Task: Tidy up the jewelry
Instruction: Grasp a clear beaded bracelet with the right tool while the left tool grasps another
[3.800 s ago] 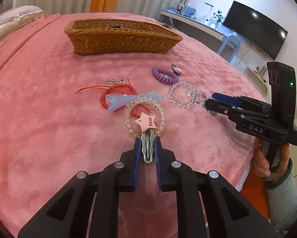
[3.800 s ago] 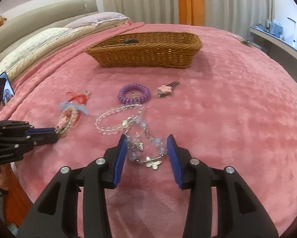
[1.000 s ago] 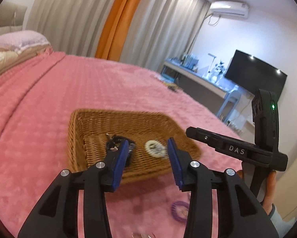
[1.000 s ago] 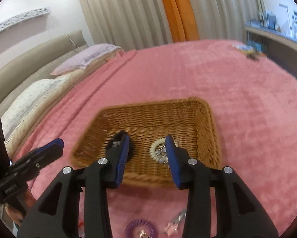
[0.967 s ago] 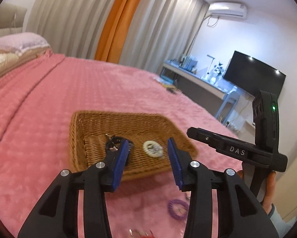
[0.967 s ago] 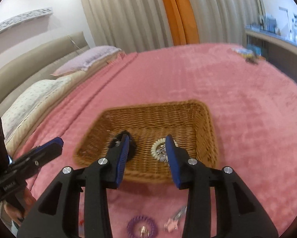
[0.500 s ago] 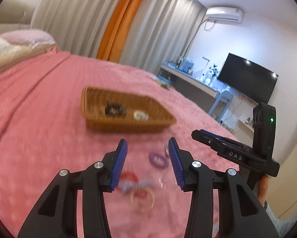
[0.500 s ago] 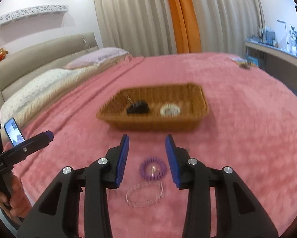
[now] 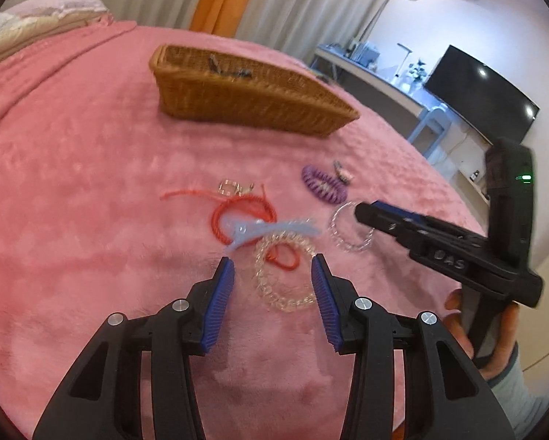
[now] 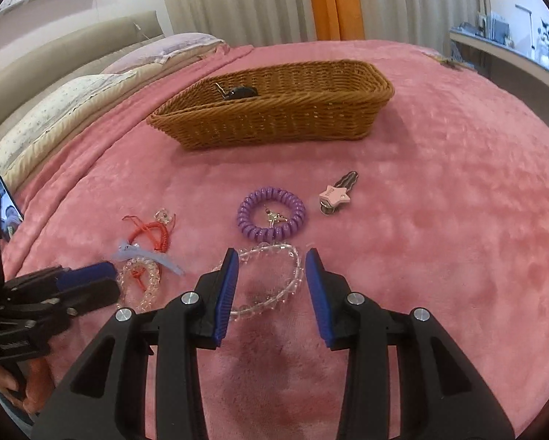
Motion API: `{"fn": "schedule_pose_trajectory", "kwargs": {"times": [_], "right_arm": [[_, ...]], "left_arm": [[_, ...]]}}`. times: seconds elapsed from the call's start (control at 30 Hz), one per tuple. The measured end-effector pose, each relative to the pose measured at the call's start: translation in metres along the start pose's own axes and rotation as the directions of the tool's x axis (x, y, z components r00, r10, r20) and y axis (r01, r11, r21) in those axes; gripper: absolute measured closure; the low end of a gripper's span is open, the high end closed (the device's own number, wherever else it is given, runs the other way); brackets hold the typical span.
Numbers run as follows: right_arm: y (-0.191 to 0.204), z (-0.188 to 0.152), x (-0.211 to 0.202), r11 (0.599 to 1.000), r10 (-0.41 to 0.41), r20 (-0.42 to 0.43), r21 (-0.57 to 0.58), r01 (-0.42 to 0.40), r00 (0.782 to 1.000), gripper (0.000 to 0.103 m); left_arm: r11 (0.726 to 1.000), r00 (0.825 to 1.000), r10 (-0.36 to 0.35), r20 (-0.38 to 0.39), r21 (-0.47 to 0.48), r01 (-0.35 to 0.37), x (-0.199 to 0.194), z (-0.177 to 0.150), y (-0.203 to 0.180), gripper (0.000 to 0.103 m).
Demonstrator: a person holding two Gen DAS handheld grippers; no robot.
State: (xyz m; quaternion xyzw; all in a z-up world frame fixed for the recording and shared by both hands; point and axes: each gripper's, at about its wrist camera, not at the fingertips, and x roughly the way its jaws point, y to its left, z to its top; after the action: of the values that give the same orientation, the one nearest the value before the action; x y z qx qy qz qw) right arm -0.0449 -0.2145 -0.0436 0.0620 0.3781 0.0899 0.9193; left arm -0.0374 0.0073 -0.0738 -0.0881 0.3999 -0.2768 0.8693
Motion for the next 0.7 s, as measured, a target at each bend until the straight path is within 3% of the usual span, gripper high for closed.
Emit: {"fn": "schedule_pose_trajectory", "kwargs": {"times": [0.2,0.43,0.53,0.7], "right_arm": [[-0.006,0.001,0.014,0.998,-0.048,-0.047,0.04,0.05,0.998,0.07],[-0.002,0.002,0.016,0.997,-0.078,-0.053,0.018,0.079,0.996,0.076],[-0.003,0.002,0.016,0.996,-0.081,-0.054,0.024,0.083,0.995,0.085],[0.004,0.001,0.016,0.996,-0.086,-0.056,-0.017,0.085,0.995,0.096]], "left_arm": [[0.993,0.995,0.099,0.005,0.057,-0.099,0.009,-0.003,-0.012,0.062],[0.972,0.978,0.205,0.028,0.113,-0.207,0.012,-0.005,-0.023,0.076],[0.963,0.972,0.233,0.04,0.126,-0.236,0.013,-0.006,-0.026,0.088],[0.959,0.966,0.25,0.063,0.126,-0.256,0.01,-0.011,-0.028,0.094]]}}
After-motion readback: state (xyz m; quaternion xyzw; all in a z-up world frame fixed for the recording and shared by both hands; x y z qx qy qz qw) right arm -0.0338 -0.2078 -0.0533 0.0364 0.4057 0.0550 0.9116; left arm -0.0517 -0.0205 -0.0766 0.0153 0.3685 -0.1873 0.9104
